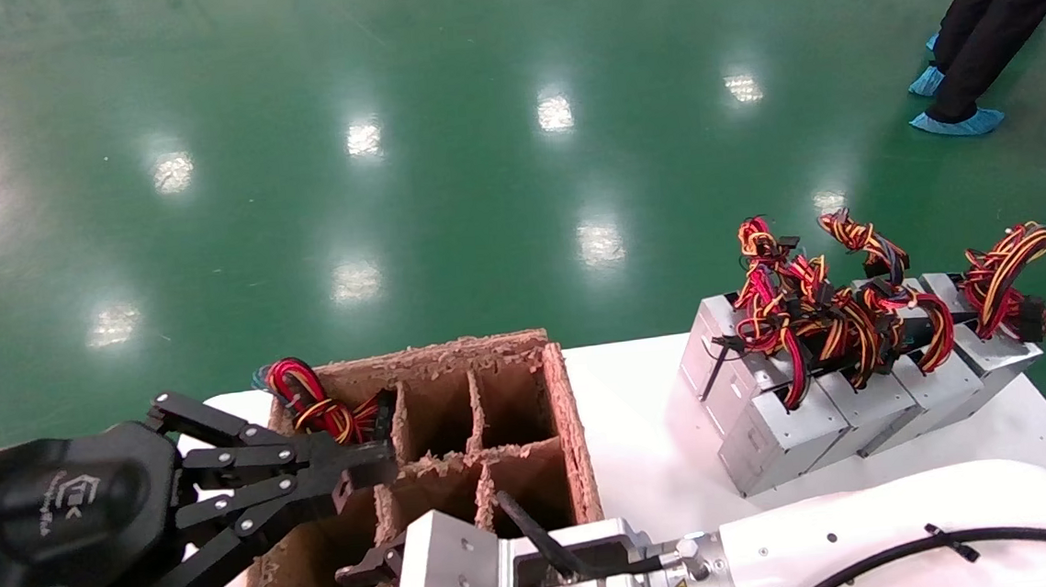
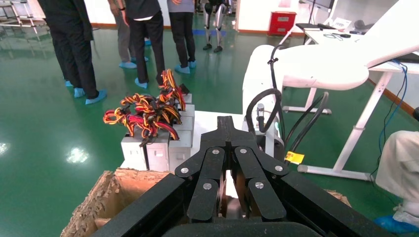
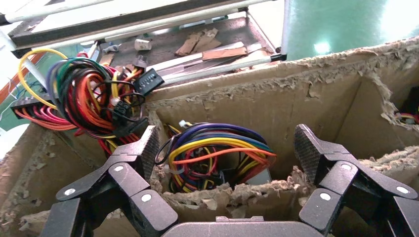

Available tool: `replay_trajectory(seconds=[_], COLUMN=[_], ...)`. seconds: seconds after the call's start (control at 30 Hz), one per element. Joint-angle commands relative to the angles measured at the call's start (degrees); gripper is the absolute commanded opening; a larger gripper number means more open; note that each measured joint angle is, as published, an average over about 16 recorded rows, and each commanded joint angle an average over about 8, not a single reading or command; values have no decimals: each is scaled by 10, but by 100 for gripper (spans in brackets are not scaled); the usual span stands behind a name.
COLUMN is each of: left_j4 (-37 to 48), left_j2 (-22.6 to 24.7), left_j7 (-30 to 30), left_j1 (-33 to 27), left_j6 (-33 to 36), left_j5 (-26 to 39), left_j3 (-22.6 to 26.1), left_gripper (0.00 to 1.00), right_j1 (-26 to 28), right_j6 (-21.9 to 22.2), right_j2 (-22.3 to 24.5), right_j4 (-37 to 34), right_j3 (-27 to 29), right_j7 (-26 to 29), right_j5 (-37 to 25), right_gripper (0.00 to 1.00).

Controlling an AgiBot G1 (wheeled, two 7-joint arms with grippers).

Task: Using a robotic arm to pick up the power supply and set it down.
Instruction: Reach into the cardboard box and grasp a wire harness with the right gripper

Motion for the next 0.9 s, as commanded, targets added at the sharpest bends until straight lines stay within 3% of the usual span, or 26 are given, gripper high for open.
replay_trajectory(seconds=[0.03, 0.9], left_j4=[0, 0], left_j2=[0, 0], left_j7=[0, 0], left_j1=[0, 0], left_j6=[0, 0], left_j5=[0, 0], left_j3=[0, 0], left_gripper=[0, 0], right_j1=[-2, -6], right_j6=[5, 5], right_j2=[-1, -3], right_j4=[-1, -7], right_j3=[0, -5], right_j7=[1, 2], right_j5=[-3, -9], right_gripper=[0, 0])
